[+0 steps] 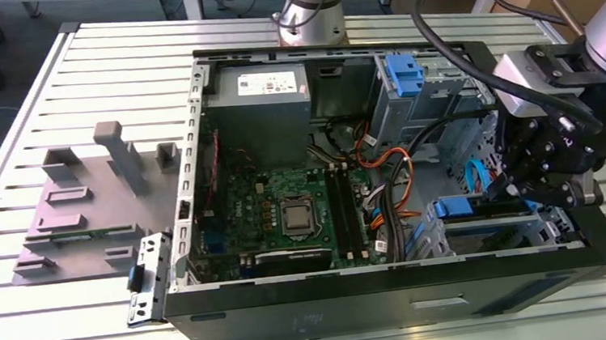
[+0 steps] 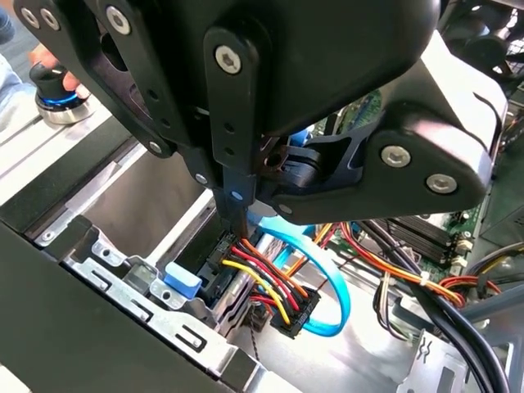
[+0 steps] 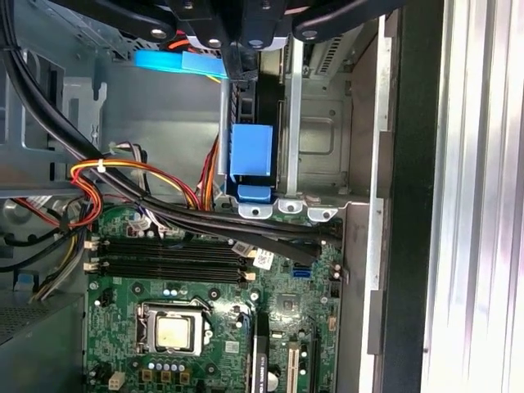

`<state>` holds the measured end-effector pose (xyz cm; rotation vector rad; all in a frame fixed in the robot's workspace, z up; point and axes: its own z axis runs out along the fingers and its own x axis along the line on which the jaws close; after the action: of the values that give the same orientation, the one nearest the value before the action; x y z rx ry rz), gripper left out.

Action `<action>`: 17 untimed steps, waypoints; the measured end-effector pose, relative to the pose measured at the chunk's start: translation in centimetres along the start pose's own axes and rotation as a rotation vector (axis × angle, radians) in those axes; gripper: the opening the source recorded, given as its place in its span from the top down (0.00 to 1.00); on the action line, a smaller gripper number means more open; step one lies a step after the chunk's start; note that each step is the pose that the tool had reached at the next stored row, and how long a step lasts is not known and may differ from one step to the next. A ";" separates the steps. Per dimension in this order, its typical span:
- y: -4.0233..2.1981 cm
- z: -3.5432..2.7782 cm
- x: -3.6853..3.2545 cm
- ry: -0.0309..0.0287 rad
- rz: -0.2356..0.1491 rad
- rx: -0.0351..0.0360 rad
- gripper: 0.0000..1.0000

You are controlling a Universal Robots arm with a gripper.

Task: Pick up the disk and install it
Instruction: 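Insert the second disk wire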

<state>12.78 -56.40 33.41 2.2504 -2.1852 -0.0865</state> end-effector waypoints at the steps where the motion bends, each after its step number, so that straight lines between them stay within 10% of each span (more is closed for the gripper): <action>1: -0.01 -0.21 0.00 -0.0009 0.000 0.0001 0.89; 17: -0.92 -2.66 -0.06 -0.0371 -0.002 -0.0052 0.89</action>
<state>13.82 -56.41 36.03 2.2660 -2.1985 -0.1348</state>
